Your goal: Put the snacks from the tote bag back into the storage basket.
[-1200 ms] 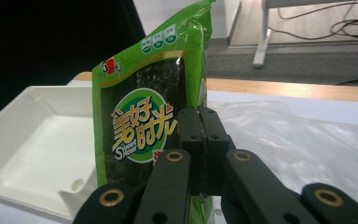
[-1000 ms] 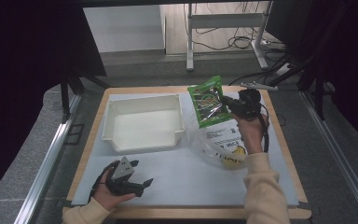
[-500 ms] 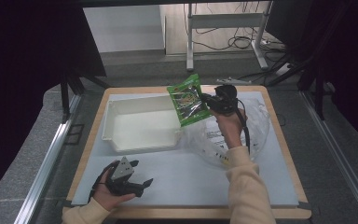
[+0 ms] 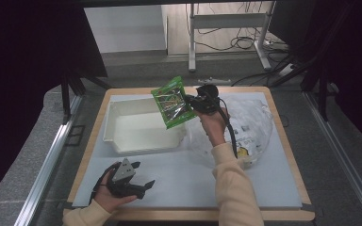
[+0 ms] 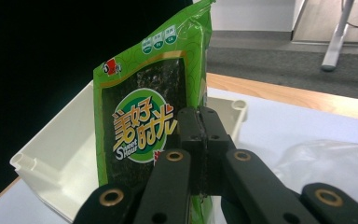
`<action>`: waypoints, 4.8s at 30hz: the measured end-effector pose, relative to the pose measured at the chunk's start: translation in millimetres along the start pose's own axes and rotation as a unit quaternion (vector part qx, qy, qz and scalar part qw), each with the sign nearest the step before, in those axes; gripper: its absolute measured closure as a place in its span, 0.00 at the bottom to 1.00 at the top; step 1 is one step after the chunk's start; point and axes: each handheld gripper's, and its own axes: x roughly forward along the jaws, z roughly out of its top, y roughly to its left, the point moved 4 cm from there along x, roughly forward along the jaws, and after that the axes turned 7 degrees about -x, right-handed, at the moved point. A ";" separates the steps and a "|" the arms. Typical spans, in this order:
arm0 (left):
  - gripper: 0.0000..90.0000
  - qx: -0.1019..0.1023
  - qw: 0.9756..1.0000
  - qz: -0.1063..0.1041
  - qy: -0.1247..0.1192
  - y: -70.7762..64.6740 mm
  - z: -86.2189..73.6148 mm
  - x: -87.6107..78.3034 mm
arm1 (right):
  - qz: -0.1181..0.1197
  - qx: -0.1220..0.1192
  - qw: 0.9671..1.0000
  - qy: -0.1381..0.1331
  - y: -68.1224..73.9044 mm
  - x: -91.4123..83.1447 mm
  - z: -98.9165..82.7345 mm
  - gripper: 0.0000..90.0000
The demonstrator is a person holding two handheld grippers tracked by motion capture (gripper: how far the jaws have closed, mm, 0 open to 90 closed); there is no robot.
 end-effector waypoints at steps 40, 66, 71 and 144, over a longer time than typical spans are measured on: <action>0.16 -0.006 1.000 -0.003 -0.006 0.8 0.7 -1.6 | 0.023 0.020 0.999 0.036 62.0 109.4 -28.7 1.00; 0.16 -0.003 1.000 -0.003 -0.008 1.9 1.0 -3.3 | 0.015 0.042 0.997 0.068 97.8 157.0 -63.4 0.99; 0.16 -0.003 1.000 -0.002 -0.009 2.1 0.9 -3.5 | 0.011 0.030 0.996 0.078 102.9 161.6 -67.6 0.98; 0.16 -0.023 0.999 0.028 0.010 13.1 -4.7 0.6 | 0.027 -0.137 0.990 0.034 32.5 -93.8 -149.5 0.28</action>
